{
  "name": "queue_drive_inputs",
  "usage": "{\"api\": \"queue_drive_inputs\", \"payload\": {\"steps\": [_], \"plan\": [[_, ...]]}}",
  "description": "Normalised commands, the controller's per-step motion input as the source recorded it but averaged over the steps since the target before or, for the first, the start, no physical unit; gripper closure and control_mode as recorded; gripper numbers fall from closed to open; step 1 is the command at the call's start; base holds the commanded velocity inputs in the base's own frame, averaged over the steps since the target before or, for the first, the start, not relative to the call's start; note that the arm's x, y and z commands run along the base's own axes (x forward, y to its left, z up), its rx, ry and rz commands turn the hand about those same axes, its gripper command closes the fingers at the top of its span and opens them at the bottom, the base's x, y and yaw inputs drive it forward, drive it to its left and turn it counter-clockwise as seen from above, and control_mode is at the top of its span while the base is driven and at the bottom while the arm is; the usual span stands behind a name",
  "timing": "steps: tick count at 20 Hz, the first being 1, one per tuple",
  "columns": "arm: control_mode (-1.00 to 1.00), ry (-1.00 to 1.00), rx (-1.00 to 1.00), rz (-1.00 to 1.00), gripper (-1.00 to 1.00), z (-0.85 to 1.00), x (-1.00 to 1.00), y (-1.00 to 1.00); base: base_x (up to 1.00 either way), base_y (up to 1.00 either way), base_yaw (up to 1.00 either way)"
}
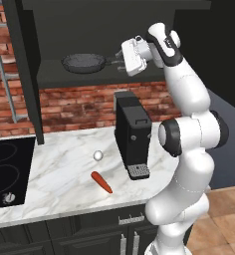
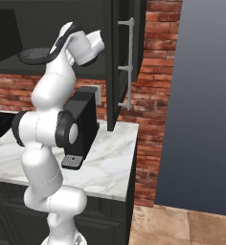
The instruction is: Pick the pan from the cabinet and place it on the stove. Then turn on the stove burner for the pan.
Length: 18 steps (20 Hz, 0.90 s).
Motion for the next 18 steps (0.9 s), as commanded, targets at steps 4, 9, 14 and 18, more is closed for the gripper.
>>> {"api": "queue_drive_inputs", "payload": {"steps": [4, 9, 14, 18], "plan": [[-1.00, 0.00, 0.00, -0.01, -1.00, -0.08, 0.19, 0.00, 0.00, 0.00, 0.00], [-1.00, 0.00, 0.00, -0.01, -1.00, -0.09, 0.20, 0.00, 0.00, 0.00, 0.00], [-1.00, 0.00, -0.01, -0.01, -1.00, -0.11, 0.20, 0.00, 0.00, 0.00, 0.00], [-1.00, 0.00, -0.02, 0.00, -1.00, -0.16, 0.18, -0.01, 0.00, 0.00, 0.00]]}}
